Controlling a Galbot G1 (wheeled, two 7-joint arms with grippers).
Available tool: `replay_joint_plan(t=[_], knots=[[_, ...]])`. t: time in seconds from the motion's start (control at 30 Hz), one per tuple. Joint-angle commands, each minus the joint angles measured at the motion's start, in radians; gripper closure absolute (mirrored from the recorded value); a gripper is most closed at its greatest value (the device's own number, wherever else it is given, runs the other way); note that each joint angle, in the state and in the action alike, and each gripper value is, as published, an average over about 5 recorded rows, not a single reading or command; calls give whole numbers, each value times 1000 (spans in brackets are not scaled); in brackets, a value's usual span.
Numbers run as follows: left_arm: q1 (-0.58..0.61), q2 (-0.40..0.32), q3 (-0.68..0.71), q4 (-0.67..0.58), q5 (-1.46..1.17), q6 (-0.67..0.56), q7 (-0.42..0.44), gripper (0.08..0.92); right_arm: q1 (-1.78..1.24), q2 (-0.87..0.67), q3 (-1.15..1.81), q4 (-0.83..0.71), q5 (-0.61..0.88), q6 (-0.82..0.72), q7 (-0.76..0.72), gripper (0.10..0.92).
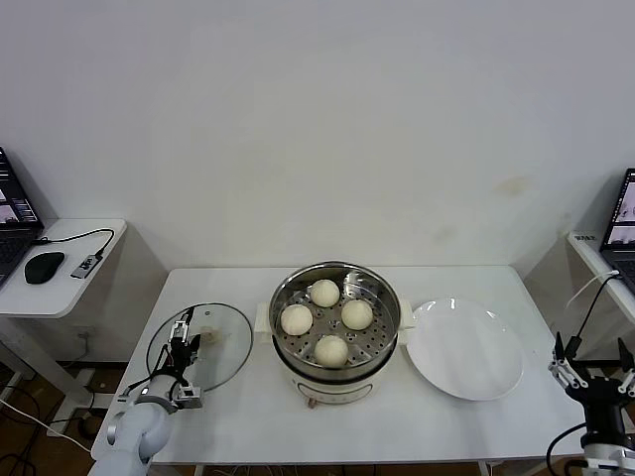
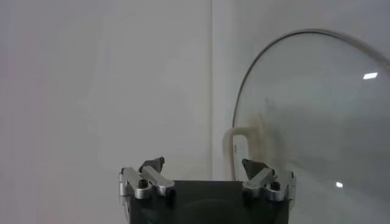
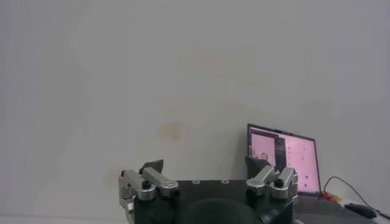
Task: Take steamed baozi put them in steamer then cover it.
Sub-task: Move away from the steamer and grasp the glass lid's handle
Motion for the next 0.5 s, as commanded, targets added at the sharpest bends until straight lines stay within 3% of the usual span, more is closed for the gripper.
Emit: replay_joint_plan(t=[0.03,0.33,0.5], knots=[[-72,-3,12,77,5,1,-2,177,-1,2,1,-3,-2,2,-1,203],[-93,-10,12,129,18,3,-7,183,0,5,-4,-9,-7,4,-4,203],[-90,-12,13,130,19,3,-9,295,0,6,-11,-10,-9,6,-5,203]])
